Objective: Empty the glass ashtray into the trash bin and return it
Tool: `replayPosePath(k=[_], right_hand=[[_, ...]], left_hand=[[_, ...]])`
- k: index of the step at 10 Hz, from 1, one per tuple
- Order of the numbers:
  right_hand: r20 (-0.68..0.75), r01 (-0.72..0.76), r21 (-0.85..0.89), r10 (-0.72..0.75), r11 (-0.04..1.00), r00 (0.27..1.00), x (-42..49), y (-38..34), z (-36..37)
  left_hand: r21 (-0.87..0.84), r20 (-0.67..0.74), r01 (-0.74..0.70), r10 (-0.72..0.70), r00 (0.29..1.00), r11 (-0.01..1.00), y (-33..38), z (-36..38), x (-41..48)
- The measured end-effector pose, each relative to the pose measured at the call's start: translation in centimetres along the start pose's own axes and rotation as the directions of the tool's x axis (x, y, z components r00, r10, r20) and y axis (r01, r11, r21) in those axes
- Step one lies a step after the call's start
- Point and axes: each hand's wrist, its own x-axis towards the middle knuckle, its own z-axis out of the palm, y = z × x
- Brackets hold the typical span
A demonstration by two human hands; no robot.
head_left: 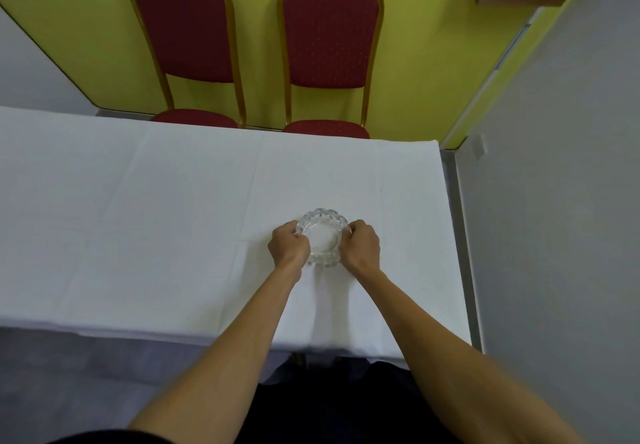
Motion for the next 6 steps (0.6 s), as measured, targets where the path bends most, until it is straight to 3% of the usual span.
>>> replayPosePath(k=[4, 6], right_hand=[[0.033, -0.01, 0.007, 0.01, 1.0, 0.999, -0.9, 0.1, -0.1], [-0.017, 0.061, -0.094, -0.063, 0.994, 0.998, -0.4, -2.4, -3.1]], left_hand=[[0.088, 0.054, -0.016, 0.012, 0.998, 0.996, 0.1, -0.8, 0.1], [0.139, 0.082, -0.071, 0.06, 0.995, 0.988, 4.7, -2.2, 0.1]])
